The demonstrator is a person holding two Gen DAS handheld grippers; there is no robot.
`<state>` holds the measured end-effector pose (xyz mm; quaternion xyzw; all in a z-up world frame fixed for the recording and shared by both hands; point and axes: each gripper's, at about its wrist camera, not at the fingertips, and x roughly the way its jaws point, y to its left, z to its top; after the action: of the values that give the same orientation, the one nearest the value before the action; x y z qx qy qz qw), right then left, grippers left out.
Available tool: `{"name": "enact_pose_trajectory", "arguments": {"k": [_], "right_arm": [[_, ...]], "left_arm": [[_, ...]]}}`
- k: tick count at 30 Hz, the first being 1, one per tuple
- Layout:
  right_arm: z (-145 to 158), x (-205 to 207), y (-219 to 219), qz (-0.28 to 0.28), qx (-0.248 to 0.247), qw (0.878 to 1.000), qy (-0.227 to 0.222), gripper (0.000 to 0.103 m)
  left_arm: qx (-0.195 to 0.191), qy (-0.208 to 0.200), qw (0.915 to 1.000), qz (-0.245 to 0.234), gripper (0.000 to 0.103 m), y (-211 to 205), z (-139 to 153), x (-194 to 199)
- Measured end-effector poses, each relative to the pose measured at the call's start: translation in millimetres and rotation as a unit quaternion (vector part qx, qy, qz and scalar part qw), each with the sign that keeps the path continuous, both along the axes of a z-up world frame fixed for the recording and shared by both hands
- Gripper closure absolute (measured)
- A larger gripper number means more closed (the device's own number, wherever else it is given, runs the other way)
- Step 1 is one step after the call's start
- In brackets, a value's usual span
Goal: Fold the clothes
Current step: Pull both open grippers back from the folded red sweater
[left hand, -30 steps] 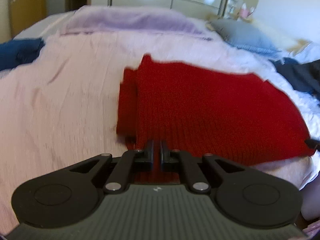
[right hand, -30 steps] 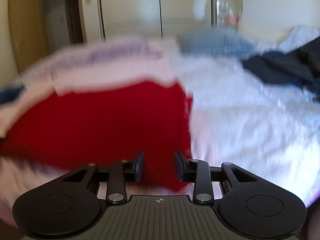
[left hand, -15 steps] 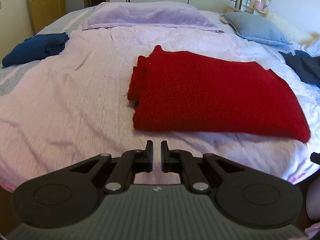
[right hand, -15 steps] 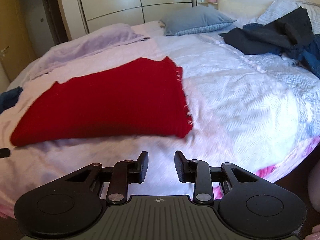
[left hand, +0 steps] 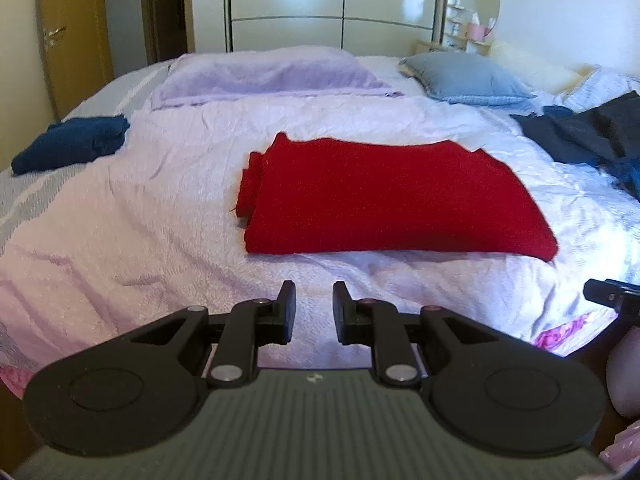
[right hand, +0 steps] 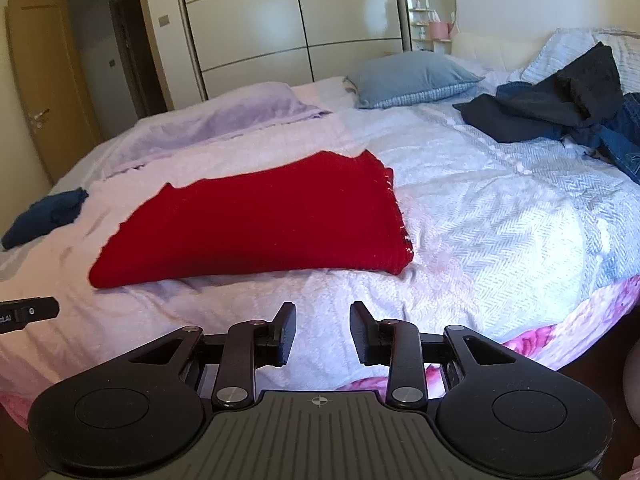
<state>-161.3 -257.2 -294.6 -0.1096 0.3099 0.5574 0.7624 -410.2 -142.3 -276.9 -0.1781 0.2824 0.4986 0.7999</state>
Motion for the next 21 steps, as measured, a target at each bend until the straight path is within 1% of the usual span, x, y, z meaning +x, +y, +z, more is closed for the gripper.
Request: {"name": "enact_pose_trajectory", "arguments": {"k": [5, 9, 15, 21], "right_arm": [[1.4, -3.7, -13.5, 0.006, 0.007, 1.0, 0.004, 0.068], [-1.5, -0.7, -11.7, 0.006, 0.001, 1.0, 0.011, 0.066], [-13.2, 5.1, 0.6, 0.005, -0.015, 1.0, 0.023, 0.064], [-29.3, 15.9, 12.4, 0.001, -0.034, 0.999, 0.038, 0.063]], "left_arm": [[0.009, 0.0, 1.0, -0.002, 0.085, -13.0, 4.4, -0.3], [0.009, 0.011, 0.9999, -0.005, 0.085, -13.9, 2.9, 6.7], [-0.003, 0.031, 0.9995, -0.01, 0.085, -1.6, -7.8, 23.4], [-0.023, 0.05, 0.9982, -0.025, 0.085, 8.0, -23.3, 42.8]]}}
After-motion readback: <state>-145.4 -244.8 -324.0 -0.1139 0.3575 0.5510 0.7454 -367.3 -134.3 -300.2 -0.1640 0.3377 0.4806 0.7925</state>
